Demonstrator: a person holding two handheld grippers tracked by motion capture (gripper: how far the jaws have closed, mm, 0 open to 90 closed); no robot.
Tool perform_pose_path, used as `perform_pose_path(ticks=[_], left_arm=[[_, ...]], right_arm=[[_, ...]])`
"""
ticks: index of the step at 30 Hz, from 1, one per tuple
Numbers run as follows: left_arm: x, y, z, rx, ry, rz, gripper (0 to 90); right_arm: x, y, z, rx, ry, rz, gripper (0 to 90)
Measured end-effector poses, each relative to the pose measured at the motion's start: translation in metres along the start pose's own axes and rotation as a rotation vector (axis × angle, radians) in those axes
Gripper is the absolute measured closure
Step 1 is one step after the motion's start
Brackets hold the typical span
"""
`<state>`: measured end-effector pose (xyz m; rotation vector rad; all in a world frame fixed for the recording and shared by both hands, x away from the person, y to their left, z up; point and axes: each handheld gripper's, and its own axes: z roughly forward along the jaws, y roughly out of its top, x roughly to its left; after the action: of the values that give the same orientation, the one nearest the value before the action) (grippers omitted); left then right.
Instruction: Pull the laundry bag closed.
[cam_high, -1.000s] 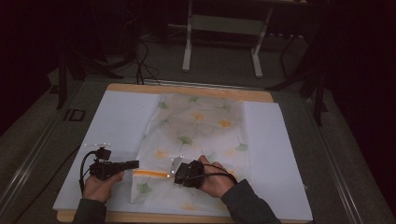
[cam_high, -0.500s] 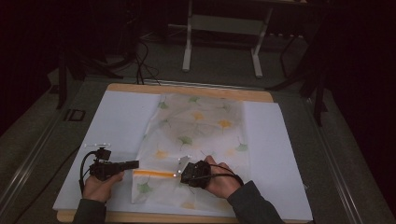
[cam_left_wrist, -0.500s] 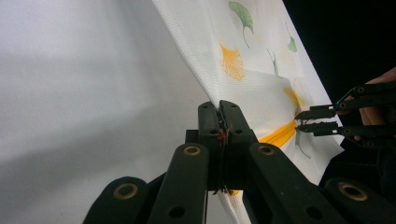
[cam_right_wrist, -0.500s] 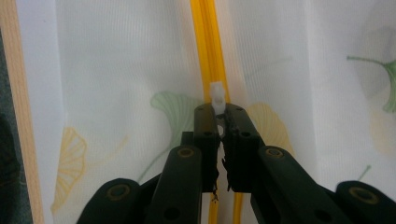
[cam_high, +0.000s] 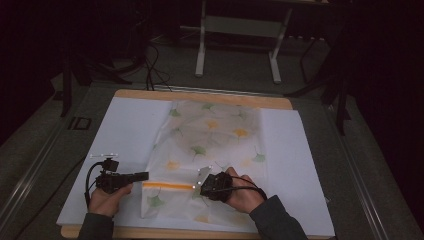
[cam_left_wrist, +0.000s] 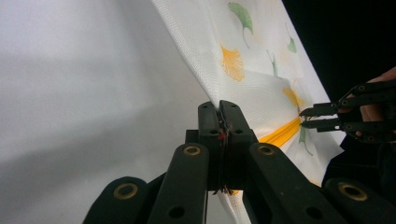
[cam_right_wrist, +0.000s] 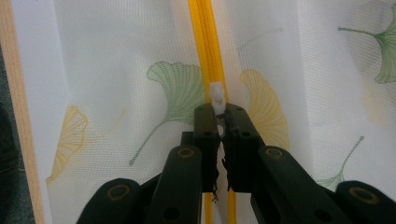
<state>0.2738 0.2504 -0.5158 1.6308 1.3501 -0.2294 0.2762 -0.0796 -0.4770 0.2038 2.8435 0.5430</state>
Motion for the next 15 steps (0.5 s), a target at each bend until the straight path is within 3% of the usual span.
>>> perform_pose_path(ticks=[15], left_arm=[[0.0013, 0.0000, -0.0010, -0.002, -0.001, -0.002, 89.2]], right_arm=[[-0.0008, -0.0080, -0.0043, 0.012, -0.004, 0.005, 84.6]])
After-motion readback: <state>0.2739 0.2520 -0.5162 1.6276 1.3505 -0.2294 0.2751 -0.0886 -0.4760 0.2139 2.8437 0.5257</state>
